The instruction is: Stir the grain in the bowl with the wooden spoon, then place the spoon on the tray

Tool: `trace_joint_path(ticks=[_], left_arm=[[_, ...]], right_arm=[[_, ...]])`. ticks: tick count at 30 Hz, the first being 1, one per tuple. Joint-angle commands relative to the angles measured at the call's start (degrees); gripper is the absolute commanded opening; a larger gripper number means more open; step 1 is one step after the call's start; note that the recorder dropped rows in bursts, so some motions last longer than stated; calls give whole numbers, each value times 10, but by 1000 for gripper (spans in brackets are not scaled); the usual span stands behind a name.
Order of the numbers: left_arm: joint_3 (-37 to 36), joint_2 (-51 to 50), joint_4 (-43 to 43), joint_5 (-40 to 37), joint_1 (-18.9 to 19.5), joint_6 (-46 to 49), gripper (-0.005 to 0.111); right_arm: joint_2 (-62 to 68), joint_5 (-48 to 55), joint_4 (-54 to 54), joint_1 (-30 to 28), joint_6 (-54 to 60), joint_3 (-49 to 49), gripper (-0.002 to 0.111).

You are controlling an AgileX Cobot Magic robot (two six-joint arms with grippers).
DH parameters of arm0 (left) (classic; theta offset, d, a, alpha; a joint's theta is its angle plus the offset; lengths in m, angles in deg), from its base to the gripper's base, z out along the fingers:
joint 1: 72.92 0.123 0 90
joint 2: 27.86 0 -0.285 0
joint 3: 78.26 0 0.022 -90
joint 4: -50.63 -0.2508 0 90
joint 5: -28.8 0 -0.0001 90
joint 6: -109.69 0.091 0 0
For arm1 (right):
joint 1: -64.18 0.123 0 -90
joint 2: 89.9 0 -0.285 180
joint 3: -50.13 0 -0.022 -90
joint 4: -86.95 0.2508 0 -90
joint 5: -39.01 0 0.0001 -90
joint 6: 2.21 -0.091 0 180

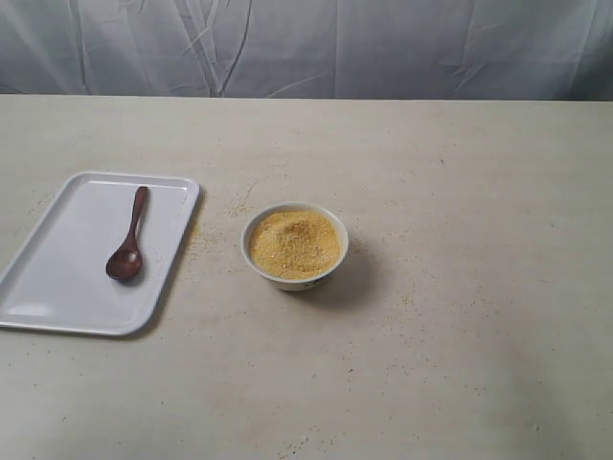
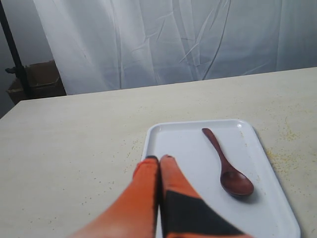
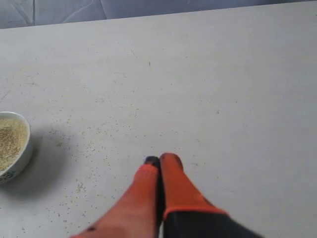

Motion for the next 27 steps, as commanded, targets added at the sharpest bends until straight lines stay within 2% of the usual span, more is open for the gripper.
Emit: trace_joint_path(ticks=[1, 8, 13, 23, 27], left_arm=[[-3, 3, -1, -1, -4, -1, 0], [-3, 3, -1, -1, -4, -1, 0], [-3, 3, -1, -1, -4, -1, 0], [-3, 3, -1, -1, -4, -1, 0], [-3, 3, -1, -1, -4, -1, 0]], right_arm=[[-25, 16, 2, -1, -1, -2, 0], [-42, 16, 3, 15, -1, -2, 0], [-80, 16, 43, 10, -1, -2, 0], [-243, 18, 38, -95, -1, -2, 0], [-279, 18, 37, -105, -1, -2, 0]])
